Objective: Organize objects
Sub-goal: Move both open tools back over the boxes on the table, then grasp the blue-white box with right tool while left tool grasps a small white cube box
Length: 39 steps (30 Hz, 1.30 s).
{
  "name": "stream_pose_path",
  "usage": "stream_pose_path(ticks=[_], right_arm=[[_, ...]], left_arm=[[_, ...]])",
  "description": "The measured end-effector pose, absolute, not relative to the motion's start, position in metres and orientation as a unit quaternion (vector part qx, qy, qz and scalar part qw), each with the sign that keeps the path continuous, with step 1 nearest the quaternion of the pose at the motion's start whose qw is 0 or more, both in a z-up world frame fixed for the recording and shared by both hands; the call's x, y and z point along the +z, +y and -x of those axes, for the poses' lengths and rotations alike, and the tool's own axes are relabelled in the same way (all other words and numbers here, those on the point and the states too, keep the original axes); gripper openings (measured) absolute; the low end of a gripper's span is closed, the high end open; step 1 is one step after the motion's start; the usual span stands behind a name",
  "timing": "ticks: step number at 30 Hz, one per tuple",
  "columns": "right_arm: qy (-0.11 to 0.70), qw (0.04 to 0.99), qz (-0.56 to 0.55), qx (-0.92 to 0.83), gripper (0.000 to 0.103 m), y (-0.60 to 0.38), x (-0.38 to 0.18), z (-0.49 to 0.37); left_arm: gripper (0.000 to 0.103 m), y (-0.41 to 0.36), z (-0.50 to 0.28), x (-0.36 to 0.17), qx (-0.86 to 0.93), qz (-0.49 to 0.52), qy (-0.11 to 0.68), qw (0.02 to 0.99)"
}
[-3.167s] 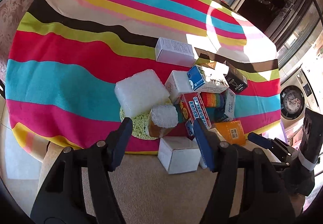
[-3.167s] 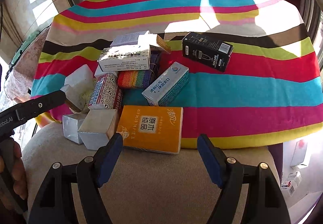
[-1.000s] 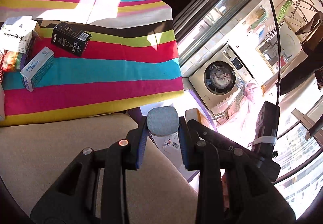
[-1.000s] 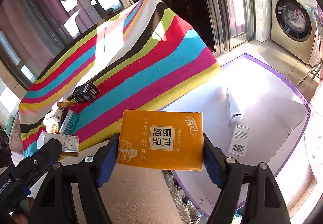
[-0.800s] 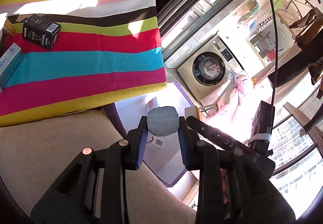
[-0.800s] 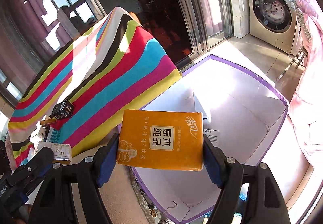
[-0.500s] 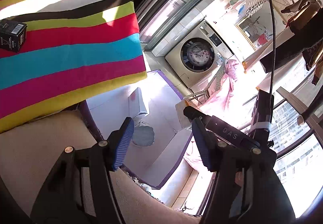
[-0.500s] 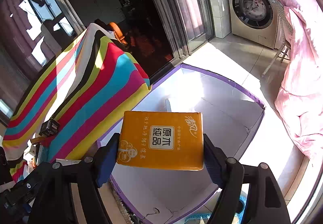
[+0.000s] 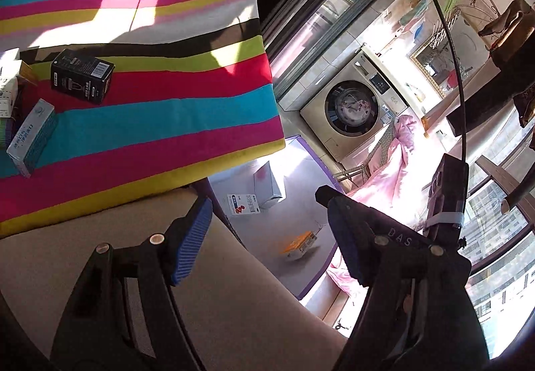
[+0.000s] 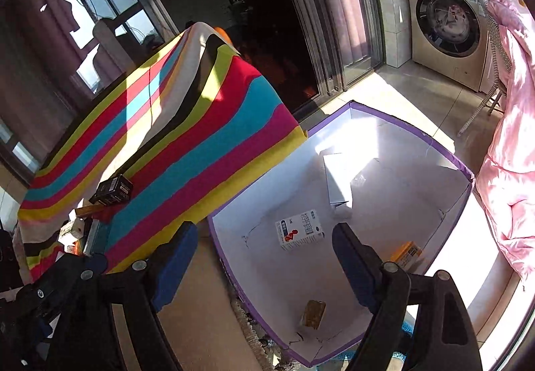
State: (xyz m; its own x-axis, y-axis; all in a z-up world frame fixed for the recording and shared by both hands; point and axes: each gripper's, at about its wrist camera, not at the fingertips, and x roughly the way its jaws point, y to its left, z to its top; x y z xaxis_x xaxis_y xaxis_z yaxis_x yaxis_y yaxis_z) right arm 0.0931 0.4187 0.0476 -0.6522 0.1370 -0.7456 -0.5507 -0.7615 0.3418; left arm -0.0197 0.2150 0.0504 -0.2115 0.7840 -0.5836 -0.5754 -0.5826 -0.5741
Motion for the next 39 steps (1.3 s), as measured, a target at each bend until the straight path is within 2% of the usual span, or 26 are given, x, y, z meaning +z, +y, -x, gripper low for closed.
stream_pose_path(ticks=[11,23,30,39], right_arm=[[0.255,0.076,0.392,0.881,0.084,0.32,0.049,-0.039],[0.212,-0.002,0.429,0.878,0.084,0.246,0.038,0.004],[0.17,-0.037,0.457,0.872,0.084,0.208,0.027,0.032],[0.157,-0.041,0.472,0.867,0.084,0.198,0.014,0.051]], left_arm=[[0.075,0.088,0.024,0.056,0.853,0.392,-0.106,0.327],[0.075,-0.042,0.018,0.03,0.873,0.399,-0.183,0.211],[0.075,-0.056,0.029,0.018,0.866,0.427,-0.177,0.19],[0.075,-0.009,0.061,0.005,0.846,0.49,-0.067,0.199]])
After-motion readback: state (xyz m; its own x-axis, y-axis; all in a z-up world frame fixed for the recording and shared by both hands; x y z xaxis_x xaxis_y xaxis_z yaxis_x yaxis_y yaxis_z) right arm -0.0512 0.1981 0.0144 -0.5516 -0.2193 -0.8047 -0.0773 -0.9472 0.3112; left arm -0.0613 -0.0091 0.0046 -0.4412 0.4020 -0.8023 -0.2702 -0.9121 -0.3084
